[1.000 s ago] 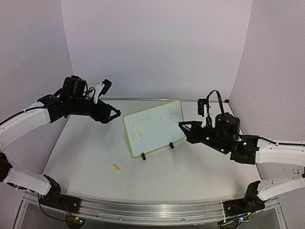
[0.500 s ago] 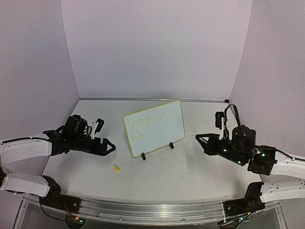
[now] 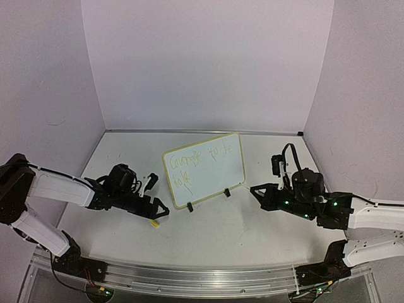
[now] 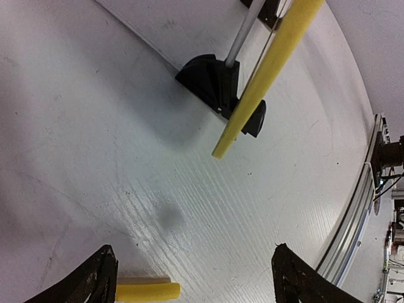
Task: Write a sentence on the whiteboard
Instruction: Pick up the pen cap from the center of the board.
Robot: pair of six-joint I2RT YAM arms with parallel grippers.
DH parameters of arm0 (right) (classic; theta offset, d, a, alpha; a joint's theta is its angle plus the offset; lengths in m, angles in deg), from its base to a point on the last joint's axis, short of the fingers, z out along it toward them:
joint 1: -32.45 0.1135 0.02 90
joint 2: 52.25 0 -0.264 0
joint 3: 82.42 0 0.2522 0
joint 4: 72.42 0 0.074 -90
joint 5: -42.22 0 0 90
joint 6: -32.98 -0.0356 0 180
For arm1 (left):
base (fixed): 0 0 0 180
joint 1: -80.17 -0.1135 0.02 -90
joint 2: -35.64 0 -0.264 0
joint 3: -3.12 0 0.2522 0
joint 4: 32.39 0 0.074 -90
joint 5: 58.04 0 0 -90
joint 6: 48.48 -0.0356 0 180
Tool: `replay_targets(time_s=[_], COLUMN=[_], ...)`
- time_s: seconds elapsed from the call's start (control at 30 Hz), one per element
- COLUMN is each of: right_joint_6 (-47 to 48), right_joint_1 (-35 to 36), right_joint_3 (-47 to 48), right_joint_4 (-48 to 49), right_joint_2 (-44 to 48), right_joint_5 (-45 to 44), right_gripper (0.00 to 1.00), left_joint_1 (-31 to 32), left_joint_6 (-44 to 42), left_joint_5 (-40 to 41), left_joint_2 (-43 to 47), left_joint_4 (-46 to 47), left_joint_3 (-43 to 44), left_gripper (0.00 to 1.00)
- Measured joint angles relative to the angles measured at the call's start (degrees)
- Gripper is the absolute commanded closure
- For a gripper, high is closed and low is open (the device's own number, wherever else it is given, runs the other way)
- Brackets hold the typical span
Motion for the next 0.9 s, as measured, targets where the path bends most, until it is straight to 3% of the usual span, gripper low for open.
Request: replay_targets(time_s=[0.3, 0.63, 0.9], right_joint_6=[-0.9, -1.2, -1.4], right_joint_1=[0.0, 0.0, 0.0], right_joint_3=[0.0, -0.3, -0.6], right_joint_4=[1.0, 2.9, 3.7], right_joint_2=[-0.5, -1.6, -2.8], right_joint_5=[0.0, 0.1, 0.1], right_gripper=[1.0, 1.0, 1.0], left_joint_1=[6.1, 9.6, 9.6], left_joint_6=[3.7, 14.2, 23.5], left_joint_5=[6.7, 20.9, 21.2], left_joint_2=[-1.3, 10.0, 12.9], left_joint_4=[-2.7, -10.9, -15.1], left_joint_3=[0.0, -0.6, -1.6], left_gripper=[0.18, 0.18, 0.18])
